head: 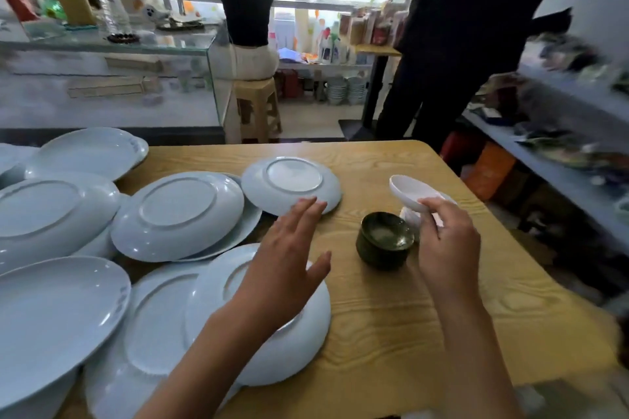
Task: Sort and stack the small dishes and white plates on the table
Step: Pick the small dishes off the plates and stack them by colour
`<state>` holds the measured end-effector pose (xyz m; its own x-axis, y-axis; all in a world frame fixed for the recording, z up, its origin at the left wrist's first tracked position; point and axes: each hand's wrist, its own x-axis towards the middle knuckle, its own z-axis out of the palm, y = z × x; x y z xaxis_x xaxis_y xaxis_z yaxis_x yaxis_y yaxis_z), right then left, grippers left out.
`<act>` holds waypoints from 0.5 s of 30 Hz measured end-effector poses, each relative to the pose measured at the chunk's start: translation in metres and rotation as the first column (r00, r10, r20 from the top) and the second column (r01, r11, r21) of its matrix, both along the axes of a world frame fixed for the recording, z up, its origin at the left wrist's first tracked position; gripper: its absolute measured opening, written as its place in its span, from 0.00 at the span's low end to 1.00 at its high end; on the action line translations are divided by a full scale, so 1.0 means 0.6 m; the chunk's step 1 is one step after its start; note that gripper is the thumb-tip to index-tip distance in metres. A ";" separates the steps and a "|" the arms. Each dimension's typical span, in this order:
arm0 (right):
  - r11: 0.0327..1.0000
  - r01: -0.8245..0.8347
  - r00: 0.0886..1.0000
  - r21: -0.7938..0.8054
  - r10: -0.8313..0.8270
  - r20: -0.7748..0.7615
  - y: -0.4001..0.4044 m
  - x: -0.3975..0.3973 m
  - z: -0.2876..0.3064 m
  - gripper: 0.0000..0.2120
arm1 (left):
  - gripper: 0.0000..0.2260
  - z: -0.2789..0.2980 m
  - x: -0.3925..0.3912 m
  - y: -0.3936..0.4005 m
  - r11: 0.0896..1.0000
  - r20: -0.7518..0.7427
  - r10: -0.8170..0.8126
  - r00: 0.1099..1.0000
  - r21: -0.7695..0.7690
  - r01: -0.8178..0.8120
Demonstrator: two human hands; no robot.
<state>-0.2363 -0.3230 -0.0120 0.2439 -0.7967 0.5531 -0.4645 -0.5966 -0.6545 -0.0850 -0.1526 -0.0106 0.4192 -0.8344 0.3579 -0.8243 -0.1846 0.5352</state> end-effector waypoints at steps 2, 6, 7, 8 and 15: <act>0.997 0.080 0.997 0.007 -0.080 -0.003 -0.019 -0.009 -0.011 0.10 | 0.33 -0.001 -0.014 -0.017 1.000 0.009 -0.028 1.000 0.001 0.028; 0.991 0.126 0.991 0.035 -0.124 -0.055 -0.033 -0.017 -0.026 0.12 | 0.31 0.000 -0.031 -0.033 0.997 0.028 -0.082 0.996 0.007 0.082; 0.990 0.135 0.989 0.050 -0.131 -0.075 -0.034 -0.019 -0.027 0.13 | 0.31 -0.001 -0.033 -0.034 0.996 0.032 -0.093 0.995 0.004 0.093; 0.988 0.139 0.987 0.068 -0.132 -0.095 -0.033 -0.019 -0.028 0.15 | 0.30 -0.001 -0.033 -0.034 0.995 0.034 -0.099 0.994 0.002 0.099; 0.994 0.072 0.990 0.079 -0.062 -0.130 0.018 0.011 -0.011 0.22 | 0.31 0.002 -0.016 -0.016 0.997 0.044 -0.070 0.997 -0.015 0.070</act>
